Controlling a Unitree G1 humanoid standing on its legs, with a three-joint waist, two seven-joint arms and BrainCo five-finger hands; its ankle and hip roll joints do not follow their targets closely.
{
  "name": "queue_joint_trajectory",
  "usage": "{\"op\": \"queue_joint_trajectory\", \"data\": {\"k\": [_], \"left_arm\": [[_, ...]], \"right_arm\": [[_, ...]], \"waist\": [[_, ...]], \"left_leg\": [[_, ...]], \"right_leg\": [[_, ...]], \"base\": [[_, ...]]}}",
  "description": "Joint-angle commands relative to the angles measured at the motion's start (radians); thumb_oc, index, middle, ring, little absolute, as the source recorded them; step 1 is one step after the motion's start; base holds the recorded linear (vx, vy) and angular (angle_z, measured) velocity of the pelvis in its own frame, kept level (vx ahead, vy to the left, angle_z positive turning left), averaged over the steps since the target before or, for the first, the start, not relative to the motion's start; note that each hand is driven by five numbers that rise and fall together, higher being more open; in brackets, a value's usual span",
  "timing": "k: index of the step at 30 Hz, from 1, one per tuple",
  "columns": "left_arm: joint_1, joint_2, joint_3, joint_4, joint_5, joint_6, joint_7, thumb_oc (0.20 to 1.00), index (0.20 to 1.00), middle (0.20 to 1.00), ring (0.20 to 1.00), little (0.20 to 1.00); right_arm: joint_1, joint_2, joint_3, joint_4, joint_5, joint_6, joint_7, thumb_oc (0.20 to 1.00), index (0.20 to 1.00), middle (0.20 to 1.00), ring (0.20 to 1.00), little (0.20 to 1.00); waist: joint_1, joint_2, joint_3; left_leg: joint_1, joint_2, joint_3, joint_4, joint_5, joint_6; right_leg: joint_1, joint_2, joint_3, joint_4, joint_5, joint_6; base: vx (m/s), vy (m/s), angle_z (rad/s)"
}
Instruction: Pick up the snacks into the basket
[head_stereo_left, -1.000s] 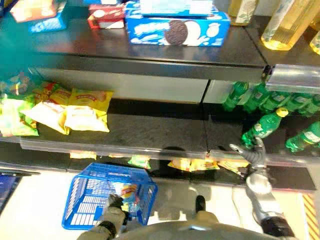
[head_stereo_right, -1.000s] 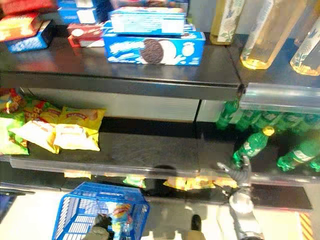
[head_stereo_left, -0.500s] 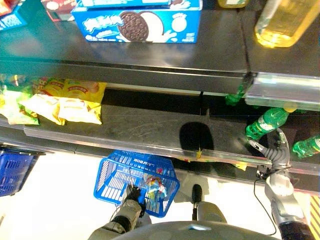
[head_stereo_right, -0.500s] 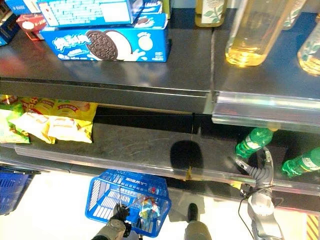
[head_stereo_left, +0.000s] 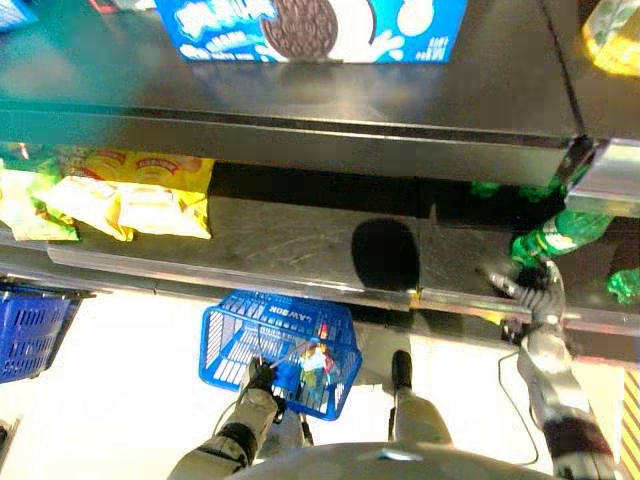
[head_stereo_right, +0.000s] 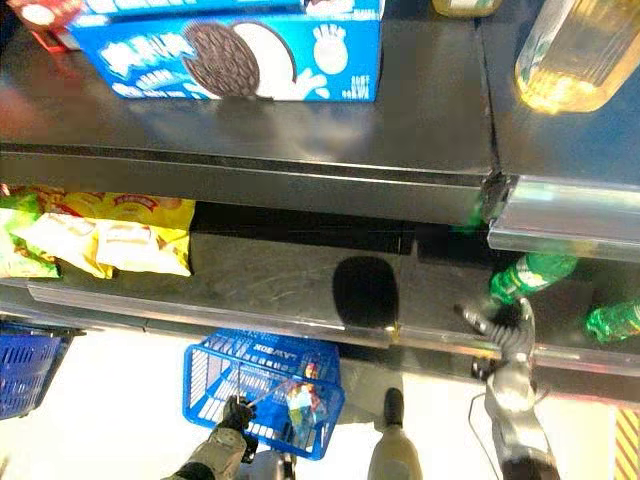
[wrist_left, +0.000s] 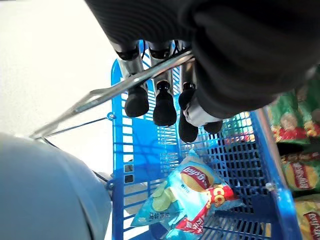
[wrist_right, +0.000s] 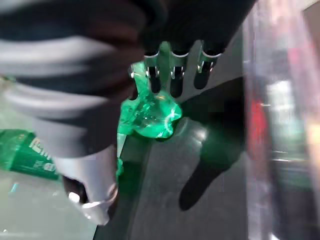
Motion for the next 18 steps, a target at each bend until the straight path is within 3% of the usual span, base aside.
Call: {"op": "queue_joint_trajectory", "data": {"k": [1,10,14,18], "left_arm": [[0.007,0.050,-0.035,0.058,-0.012,0.010,0.026,0.200,0.200,0.200,0.200,0.200],[0.012,0.046,-0.060,0.044,-0.067,0.002,0.036,0.200,0.200,0.200,0.200,0.200],[0.000,0.042,-0.054,0.045,-0.073,0.004,0.045,0.200,0.200,0.200,0.200,0.200],[-0.017,0.040,-0.036,0.033,-0.062,0.011,0.071,0.200,0.200,0.200,0.200,0.200]], "right_arm": [[-0.111,-0.057,0.016,0.002,0.054,-0.034,-0.029,1.000,1.000,1.000,1.000,1.000],[-0.272,-0.163,0.021,0.169,0.099,-0.001,-0.084,1.000,1.000,1.000,1.000,1.000],[-0.229,-0.168,-0.008,0.124,0.106,0.010,-0.077,1.000,1.000,1.000,1.000,1.000],[-0.088,-0.120,-0.078,-0.006,0.081,-0.005,-0.071,1.000,1.000,1.000,1.000,1.000]], "waist": [[0.039,-0.050,0.016],[0.052,0.009,0.060],[0.039,0.011,0.077],[0.015,0.008,0.104]], "left_leg": [[-0.018,-0.013,-0.070,0.000,-0.013,0.002],[-0.069,-0.035,-0.066,0.000,0.004,0.001],[-0.077,-0.035,-0.066,0.000,0.009,0.001],[-0.086,-0.033,-0.067,0.000,0.015,0.000]], "right_leg": [[-0.040,-0.031,0.027,0.028,0.024,0.065],[-0.095,-0.053,0.043,0.019,0.054,0.074],[-0.108,-0.054,0.047,0.024,0.054,0.072],[-0.128,-0.053,0.052,0.041,0.051,0.070]], "base": [[0.00,0.000,0.00],[-0.06,0.042,-0.06],[-0.04,0.000,-0.02],[-0.04,-0.017,-0.01]]}}
